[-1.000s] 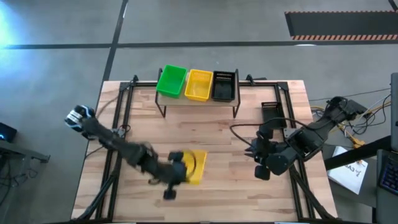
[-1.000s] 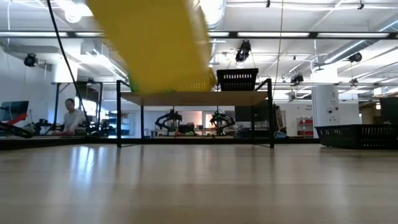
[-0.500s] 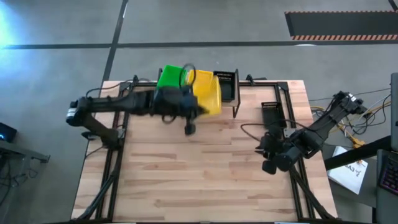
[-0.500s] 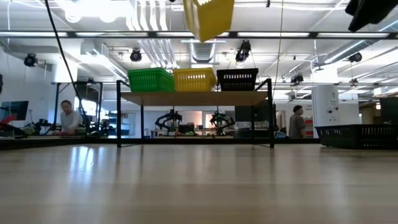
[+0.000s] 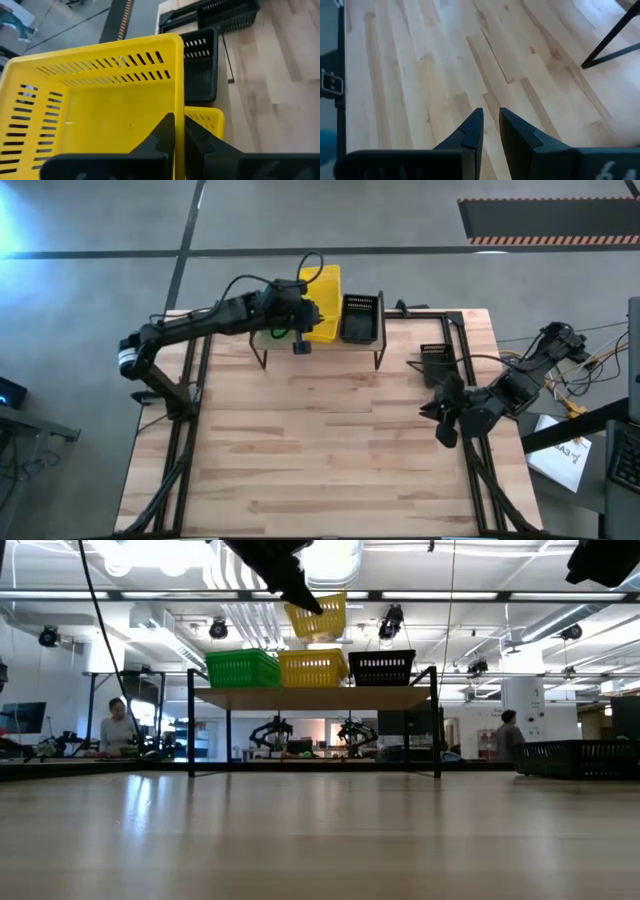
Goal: Stack baskets on shelf by color
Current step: Stack the yellow bin on the yellow bin on the shelf
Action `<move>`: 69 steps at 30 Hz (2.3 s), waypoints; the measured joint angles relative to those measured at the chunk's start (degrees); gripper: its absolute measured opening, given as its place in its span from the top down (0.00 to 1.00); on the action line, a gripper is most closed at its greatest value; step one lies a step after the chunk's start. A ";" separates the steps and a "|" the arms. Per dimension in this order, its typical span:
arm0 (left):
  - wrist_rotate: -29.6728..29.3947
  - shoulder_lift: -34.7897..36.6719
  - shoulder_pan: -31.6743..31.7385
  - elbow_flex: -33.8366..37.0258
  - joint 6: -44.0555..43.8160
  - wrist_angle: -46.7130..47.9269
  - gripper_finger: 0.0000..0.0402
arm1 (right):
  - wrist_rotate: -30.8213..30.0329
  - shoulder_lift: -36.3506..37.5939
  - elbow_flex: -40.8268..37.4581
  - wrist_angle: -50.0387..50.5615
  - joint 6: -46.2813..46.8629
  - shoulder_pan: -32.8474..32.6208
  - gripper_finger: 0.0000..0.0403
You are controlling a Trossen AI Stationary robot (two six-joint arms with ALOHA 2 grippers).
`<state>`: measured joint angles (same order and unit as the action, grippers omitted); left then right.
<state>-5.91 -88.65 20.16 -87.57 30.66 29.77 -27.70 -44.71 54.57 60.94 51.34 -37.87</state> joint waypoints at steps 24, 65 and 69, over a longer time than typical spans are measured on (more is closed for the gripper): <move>5.60 -2.55 0.13 0.03 9.13 8.32 1.00 | -20.42 -5.43 2.45 -6.83 5.28 0.15 0.87; 7.15 -2.29 0.86 -0.91 1.19 10.31 0.81 | -20.53 -9.81 2.43 -7.43 5.50 0.42 0.87; 7.29 -2.21 0.85 -2.15 1.09 10.33 0.72 | -20.78 -9.79 2.43 -7.21 4.90 0.80 0.87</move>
<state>1.37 -90.86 21.00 -89.72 31.75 40.10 -48.48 -54.50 56.99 53.73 56.24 -37.07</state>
